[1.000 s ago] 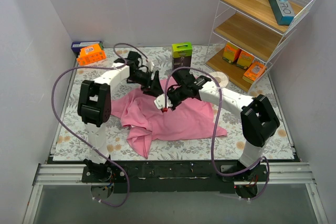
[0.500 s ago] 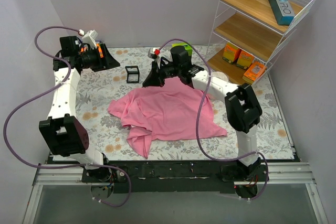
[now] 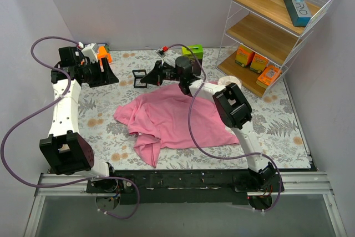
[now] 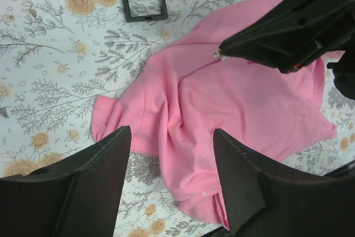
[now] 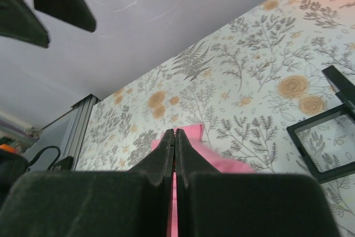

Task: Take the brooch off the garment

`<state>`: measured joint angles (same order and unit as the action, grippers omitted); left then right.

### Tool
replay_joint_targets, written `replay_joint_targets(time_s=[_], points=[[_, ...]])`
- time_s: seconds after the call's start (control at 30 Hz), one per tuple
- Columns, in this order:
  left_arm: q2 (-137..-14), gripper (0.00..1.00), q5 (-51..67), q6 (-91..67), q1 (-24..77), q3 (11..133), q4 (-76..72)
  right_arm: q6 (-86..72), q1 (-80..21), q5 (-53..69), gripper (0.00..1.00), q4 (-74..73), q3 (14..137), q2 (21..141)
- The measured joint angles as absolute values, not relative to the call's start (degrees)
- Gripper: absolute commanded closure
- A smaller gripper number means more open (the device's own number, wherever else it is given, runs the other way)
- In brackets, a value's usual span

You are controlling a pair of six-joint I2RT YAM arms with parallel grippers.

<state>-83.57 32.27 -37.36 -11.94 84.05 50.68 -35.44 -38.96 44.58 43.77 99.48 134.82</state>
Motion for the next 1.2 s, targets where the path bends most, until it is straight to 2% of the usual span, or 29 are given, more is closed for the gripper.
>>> replay_joint_targets(time_s=[0.17,0.7,1.2], points=[[-83.35,0.4,29.3,-35.48,-12.05,83.66,51.66,-36.99,-39.05,39.03,0.99,45.67,103.94,141.49],[-83.35,0.4,26.5,-33.41,-12.64,80.27,53.58,-32.6,-41.93,22.5,0.99,43.2,117.8,152.27],[-84.01,0.4,26.52,-33.45,-12.64,78.35,53.6,-31.09,-43.11,12.36,0.99,35.11,121.49,158.17]])
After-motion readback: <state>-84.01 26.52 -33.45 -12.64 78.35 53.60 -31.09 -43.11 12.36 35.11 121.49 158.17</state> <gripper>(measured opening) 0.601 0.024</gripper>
